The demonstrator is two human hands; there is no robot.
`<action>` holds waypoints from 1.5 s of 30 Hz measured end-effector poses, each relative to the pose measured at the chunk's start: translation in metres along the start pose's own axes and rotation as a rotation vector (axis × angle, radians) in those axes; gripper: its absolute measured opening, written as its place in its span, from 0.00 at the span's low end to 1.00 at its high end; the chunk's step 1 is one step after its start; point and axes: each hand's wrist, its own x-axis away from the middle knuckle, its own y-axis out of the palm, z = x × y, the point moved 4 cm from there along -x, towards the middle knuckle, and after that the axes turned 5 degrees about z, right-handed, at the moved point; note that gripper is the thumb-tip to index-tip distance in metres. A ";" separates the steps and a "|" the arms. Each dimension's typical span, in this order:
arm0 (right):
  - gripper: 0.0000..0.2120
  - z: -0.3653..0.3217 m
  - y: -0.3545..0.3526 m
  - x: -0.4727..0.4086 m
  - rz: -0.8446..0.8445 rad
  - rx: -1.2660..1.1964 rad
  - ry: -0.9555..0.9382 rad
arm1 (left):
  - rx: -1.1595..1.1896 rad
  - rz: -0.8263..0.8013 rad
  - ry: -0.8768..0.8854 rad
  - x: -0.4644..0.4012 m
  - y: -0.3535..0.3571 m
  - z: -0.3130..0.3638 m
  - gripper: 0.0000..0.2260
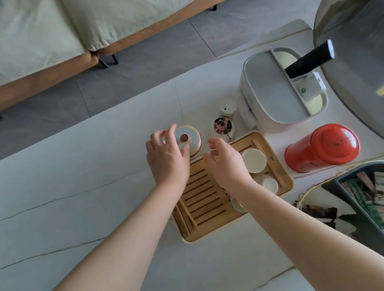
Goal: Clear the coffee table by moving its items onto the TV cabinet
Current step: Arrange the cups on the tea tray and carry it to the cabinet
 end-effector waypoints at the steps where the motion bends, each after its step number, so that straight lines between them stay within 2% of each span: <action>1: 0.21 -0.003 0.008 -0.004 -0.009 -0.008 0.014 | 0.023 -0.029 -0.054 -0.005 0.002 -0.009 0.25; 4: 0.24 -0.005 0.024 -0.014 -0.017 -0.038 0.089 | 0.216 -0.218 -0.249 -0.016 0.019 -0.031 0.28; 6: 0.24 -0.004 0.031 -0.018 -0.028 -0.051 0.135 | 0.379 -0.336 -0.372 -0.017 0.029 -0.038 0.27; 9: 0.21 -0.003 0.038 -0.021 -0.047 -0.127 0.165 | 0.563 -0.403 -0.439 -0.014 0.034 -0.039 0.20; 12: 0.20 -0.004 0.039 -0.020 -0.045 -0.194 0.191 | 0.654 -0.403 -0.508 -0.013 0.033 -0.039 0.18; 20: 0.24 -0.019 0.026 0.000 -0.072 -0.279 0.240 | 0.704 -0.344 -0.540 0.003 0.001 -0.034 0.19; 24: 0.23 -0.031 0.010 0.019 -0.060 -0.314 0.231 | 0.727 -0.323 -0.540 0.016 -0.020 -0.028 0.19; 28: 0.21 -0.031 0.003 0.038 -0.034 -0.339 0.312 | 0.745 -0.347 -0.591 0.035 -0.029 -0.027 0.19; 32: 0.17 -0.023 0.006 0.047 -0.040 -0.315 0.346 | 0.753 -0.377 -0.647 0.052 -0.025 -0.030 0.18; 45: 0.19 -0.002 0.019 0.053 -0.077 -0.242 0.339 | 0.709 -0.430 -0.680 0.068 -0.006 -0.040 0.21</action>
